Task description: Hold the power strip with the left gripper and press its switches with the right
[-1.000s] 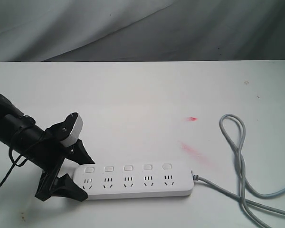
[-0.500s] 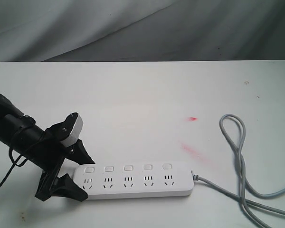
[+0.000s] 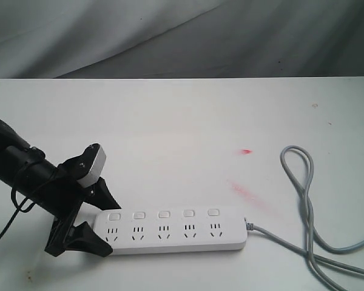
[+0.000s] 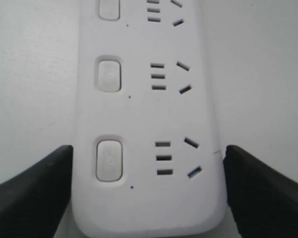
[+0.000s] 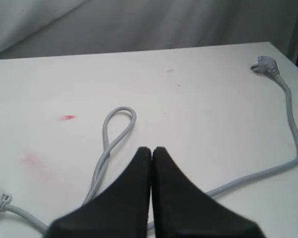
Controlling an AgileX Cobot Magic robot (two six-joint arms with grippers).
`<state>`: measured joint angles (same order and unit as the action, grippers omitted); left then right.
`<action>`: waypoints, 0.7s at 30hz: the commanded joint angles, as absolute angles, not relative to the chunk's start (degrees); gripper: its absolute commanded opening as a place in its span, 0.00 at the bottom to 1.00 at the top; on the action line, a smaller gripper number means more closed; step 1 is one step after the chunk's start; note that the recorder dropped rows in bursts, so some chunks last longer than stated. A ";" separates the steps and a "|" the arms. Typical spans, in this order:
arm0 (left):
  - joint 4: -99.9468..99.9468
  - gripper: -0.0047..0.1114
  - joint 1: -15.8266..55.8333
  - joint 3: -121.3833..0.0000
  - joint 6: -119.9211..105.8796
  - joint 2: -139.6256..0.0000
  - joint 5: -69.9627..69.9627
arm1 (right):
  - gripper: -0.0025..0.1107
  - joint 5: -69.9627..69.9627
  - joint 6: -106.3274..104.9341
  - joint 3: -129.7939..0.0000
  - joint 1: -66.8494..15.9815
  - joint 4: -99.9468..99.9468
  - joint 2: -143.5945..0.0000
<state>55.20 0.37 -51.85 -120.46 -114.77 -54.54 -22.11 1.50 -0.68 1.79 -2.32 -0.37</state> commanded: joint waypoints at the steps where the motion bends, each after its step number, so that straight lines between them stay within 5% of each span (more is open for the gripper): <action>1: 55.30 0.04 0.58 -51.98 -119.94 -114.77 -53.93 | 0.02 -19.73 2.01 0.00 2.39 -0.41 0.00; 21: 55.08 0.04 0.58 -51.98 -119.94 -114.77 -53.93 | 0.02 -19.86 2.01 0.00 2.39 -5.52 0.00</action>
